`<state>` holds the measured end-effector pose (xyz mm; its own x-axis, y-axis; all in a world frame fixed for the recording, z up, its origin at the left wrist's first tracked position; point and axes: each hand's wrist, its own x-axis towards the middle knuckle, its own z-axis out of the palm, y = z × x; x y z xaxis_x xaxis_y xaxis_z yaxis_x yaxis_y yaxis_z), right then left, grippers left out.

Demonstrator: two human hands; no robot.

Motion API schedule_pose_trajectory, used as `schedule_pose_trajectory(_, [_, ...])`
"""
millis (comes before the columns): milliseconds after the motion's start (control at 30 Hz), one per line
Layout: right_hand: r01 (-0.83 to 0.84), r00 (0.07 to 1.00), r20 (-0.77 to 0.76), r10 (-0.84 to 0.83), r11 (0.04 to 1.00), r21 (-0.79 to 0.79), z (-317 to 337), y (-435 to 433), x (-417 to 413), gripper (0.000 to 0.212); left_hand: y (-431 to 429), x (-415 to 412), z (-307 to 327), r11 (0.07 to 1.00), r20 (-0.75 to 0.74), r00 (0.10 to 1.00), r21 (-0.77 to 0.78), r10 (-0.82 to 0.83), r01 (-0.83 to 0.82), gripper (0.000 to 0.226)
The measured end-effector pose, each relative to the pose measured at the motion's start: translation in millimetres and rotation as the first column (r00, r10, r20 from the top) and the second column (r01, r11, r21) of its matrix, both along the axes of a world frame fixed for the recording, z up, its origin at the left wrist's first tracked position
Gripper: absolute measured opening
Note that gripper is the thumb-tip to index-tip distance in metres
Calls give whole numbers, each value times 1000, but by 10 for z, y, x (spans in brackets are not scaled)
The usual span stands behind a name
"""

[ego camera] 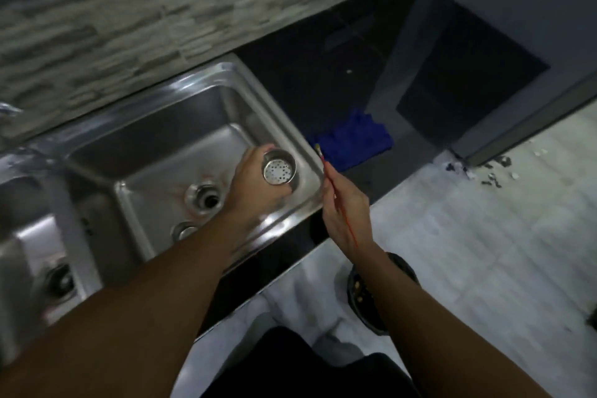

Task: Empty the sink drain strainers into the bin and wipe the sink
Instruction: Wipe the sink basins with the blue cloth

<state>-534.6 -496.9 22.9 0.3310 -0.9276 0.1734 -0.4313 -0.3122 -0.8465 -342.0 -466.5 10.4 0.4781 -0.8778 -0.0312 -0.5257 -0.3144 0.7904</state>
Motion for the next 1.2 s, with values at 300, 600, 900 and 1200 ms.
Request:
schedule_pose_trajectory(300, [-209,935,-272,226,974,91,-596,118,1152,46,506,865,-816,971,-139,984,227,108,-74,85])
schedule_pose_trajectory(600, [-180,822,-544,169,983,34,-724,189,1293,47,640,1029,-1515,923,-161,978,380,130,-60,91])
schedule_pose_trajectory(900, [-176,832,-533,154,984,9,-754,184,1277,44,503,1105,-1958,902,-170,975,428,142,-57,99])
schedule_pose_trajectory(1200, [-195,846,-502,178,981,18,-797,173,1260,46,517,1181,-1975,893,-188,974,448,130,-33,111])
